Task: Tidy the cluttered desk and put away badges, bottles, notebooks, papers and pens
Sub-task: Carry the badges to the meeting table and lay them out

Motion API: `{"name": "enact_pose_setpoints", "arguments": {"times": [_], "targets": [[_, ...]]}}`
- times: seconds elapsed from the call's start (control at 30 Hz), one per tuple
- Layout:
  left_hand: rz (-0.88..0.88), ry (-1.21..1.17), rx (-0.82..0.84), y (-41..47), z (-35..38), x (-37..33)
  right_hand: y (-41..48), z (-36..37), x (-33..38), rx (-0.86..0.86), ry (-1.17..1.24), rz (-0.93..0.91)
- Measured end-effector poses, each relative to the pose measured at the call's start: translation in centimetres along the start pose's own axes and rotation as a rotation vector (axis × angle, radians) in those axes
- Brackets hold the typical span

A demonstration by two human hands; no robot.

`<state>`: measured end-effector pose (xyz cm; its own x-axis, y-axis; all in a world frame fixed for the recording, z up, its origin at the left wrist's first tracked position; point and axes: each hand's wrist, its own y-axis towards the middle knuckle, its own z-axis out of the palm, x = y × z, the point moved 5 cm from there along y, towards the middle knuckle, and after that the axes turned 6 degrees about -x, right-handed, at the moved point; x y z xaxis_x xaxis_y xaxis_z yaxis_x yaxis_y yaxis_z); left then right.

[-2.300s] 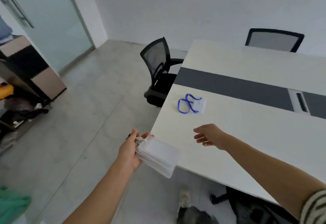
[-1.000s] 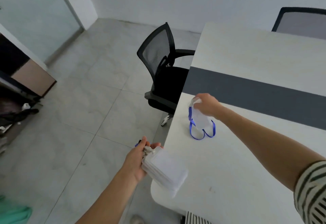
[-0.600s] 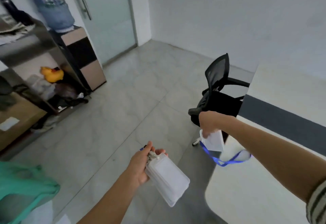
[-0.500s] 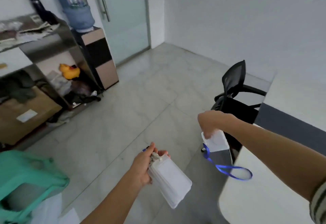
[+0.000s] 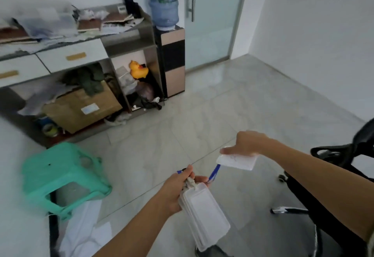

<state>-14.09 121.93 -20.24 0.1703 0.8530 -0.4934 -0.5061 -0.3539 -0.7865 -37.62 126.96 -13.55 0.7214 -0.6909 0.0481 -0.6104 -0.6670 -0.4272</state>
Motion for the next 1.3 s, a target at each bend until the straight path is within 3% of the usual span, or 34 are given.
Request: {"name": "enact_pose_setpoints", "arguments": {"times": [0.27,0.4,0.5,0.63,0.83,1.03,1.1,1.23,1.3], "targets": [[0.054,-0.171,-0.127,7.9,0.2,-12.8,13.3,-6.6,8.6,0.192,0.383,-0.232],[0.068,-0.319,-0.115,10.4,-0.4,-17.7,16.9,-9.4,13.8,0.296,0.76,-0.305],[0.131,-0.406,-0.075,12.0,-1.8,-22.3,19.2,-10.4,18.9,0.435,0.784,-0.453],[0.16,-0.538,-0.069,14.7,-6.1,-29.0,22.9,-11.7,24.2,0.397,0.714,-0.533],[0.199,-0.572,-0.043,18.1,-11.2,-41.1,29.5,-14.3,30.9,0.358,0.702,-0.388],[0.3,-0.545,0.027,20.6,-14.1,-52.9,35.2,-18.4,37.7,0.102,0.845,-0.275],[0.324,-0.547,0.02,21.7,-14.7,-56.1,36.9,-18.5,39.1,0.181,0.999,-0.2],[0.349,-0.652,0.017,24.3,-15.9,-61.6,39.8,-17.8,42.5,0.586,1.245,-0.002],[0.361,-0.644,-0.009,26.1,-16.5,-63.9,41.9,-17.8,44.5,0.686,1.305,0.026]]}}
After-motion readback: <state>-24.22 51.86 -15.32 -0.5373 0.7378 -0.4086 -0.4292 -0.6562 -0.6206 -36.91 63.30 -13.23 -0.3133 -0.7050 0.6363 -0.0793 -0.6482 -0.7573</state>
